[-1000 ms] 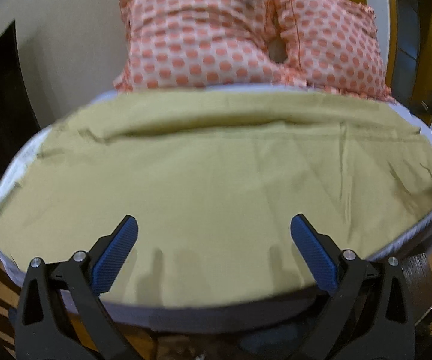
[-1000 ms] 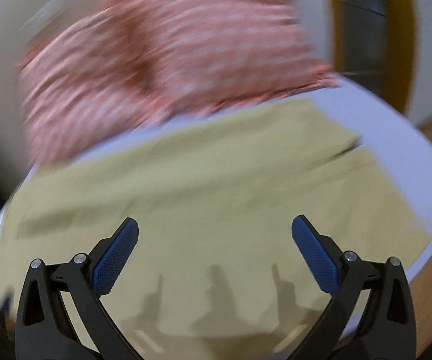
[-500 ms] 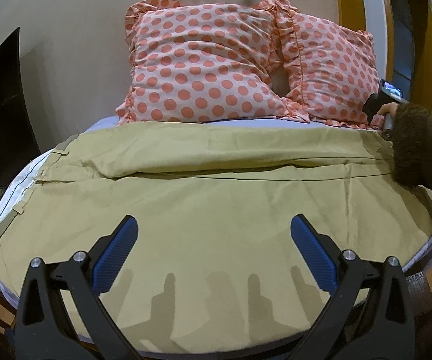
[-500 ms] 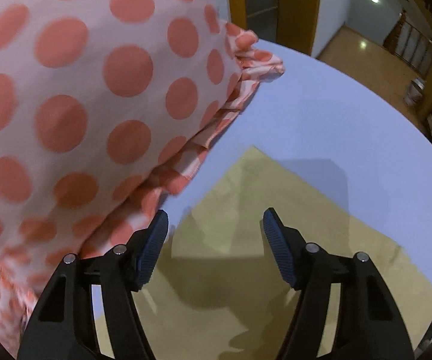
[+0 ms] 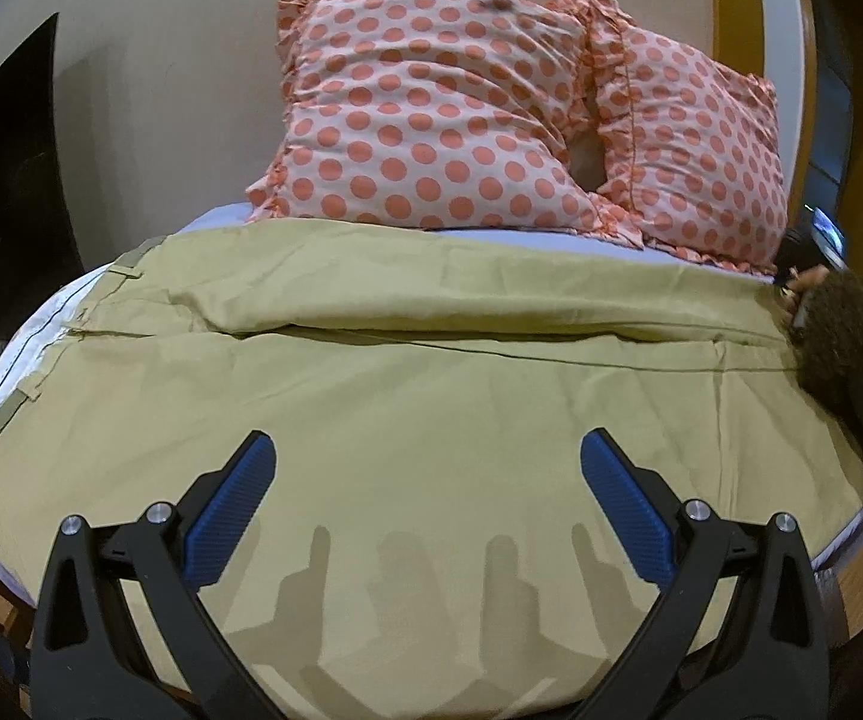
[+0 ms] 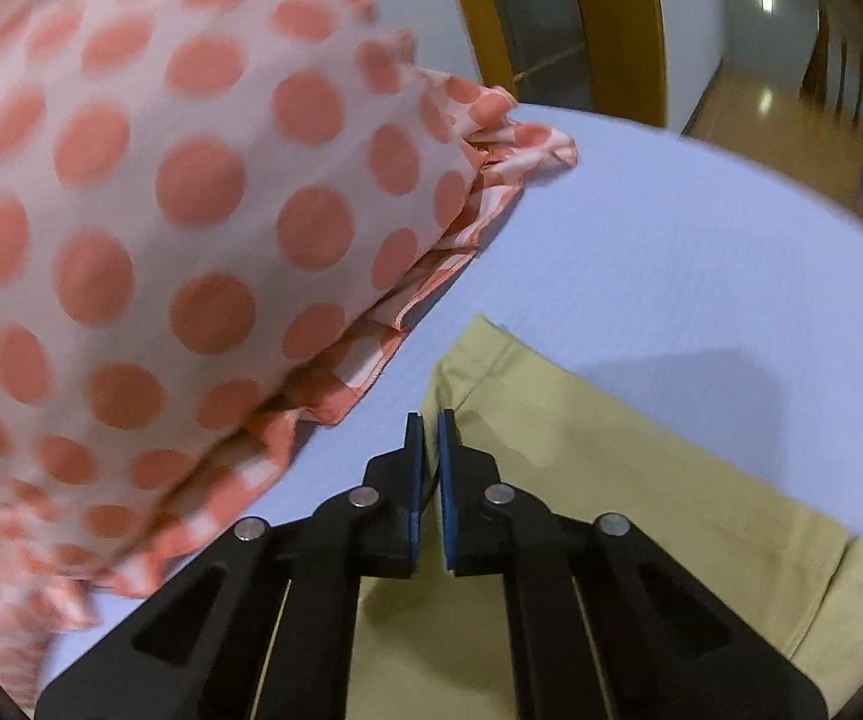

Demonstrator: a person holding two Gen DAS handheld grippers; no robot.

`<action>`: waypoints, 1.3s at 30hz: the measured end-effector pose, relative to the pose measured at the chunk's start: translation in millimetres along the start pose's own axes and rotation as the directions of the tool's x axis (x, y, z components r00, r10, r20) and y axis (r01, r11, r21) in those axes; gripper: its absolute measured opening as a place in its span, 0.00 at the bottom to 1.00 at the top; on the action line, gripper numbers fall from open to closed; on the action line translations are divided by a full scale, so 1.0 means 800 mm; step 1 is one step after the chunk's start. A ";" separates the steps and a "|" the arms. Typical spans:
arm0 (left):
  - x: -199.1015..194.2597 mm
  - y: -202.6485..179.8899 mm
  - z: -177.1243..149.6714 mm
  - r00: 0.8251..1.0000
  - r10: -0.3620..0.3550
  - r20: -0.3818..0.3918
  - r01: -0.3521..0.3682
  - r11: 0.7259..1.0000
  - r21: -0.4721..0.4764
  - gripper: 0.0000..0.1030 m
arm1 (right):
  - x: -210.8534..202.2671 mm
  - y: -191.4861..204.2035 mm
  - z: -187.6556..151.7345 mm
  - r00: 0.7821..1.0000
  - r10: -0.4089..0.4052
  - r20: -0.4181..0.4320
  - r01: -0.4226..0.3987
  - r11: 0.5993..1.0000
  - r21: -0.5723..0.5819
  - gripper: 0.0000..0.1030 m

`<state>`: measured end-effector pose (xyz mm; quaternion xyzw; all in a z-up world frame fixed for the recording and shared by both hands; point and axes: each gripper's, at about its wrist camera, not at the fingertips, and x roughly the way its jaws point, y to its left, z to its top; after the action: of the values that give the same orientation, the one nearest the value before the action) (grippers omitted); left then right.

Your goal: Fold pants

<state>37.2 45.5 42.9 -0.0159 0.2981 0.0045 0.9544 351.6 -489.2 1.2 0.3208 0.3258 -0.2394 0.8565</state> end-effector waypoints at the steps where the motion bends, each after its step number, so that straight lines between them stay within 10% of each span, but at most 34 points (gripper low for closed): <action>1: -0.004 0.002 0.000 1.000 0.005 0.008 -0.005 1.000 -0.004 0.98 | -0.014 -0.014 0.000 0.998 0.062 0.016 -0.062 0.998 0.021 0.05; 7: -0.025 0.032 0.011 0.997 0.032 0.070 -0.028 0.998 -0.053 0.98 | -0.156 -0.123 -0.056 0.911 0.401 0.093 -0.408 0.909 0.088 0.04; 14: -0.016 0.078 0.048 0.995 -0.016 0.099 0.032 0.985 -0.169 0.98 | -0.224 -0.203 -0.169 0.896 0.436 -0.089 -0.408 0.885 0.223 0.07; 16: -0.007 0.089 0.056 0.996 -0.037 0.085 0.055 0.975 -0.214 0.98 | -0.218 -0.206 -0.177 0.896 0.424 -0.133 -0.386 0.891 0.239 0.21; 18: -0.001 0.100 0.060 0.996 -0.063 0.070 0.078 0.966 -0.248 0.98 | -0.222 -0.201 -0.182 0.893 0.428 -0.136 -0.392 0.891 0.228 0.57; 21: 0.002 0.107 0.060 0.997 -0.060 0.058 0.072 0.963 -0.259 0.98 | -0.223 -0.194 -0.186 0.891 0.427 -0.152 -0.393 0.895 0.211 0.58; 25: 0.004 0.108 0.062 0.996 -0.066 0.058 0.078 0.966 -0.246 0.98 | -0.210 -0.184 -0.181 0.900 0.415 -0.132 -0.382 0.898 0.217 0.57; 28: 0.019 0.112 0.082 0.993 -0.107 0.047 0.116 0.961 -0.252 0.98 | -0.192 -0.180 -0.173 0.898 0.429 -0.096 -0.406 0.893 0.195 0.02; 32: 0.072 0.123 0.128 0.987 -0.158 -0.009 0.147 0.939 -0.312 0.98 | -0.216 -0.207 -0.170 0.826 0.562 0.046 -0.558 0.805 0.199 0.01; 39: 0.189 0.149 0.166 0.954 -0.232 -0.191 0.110 0.862 -0.495 0.90 | -0.263 -0.249 -0.170 0.801 0.579 0.150 -0.598 0.782 0.177 0.01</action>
<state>234.9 168.7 62.4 -0.2785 0.4000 -0.0091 0.8731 31.9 -486.4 -6.2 0.4864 0.1435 -0.0075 0.8618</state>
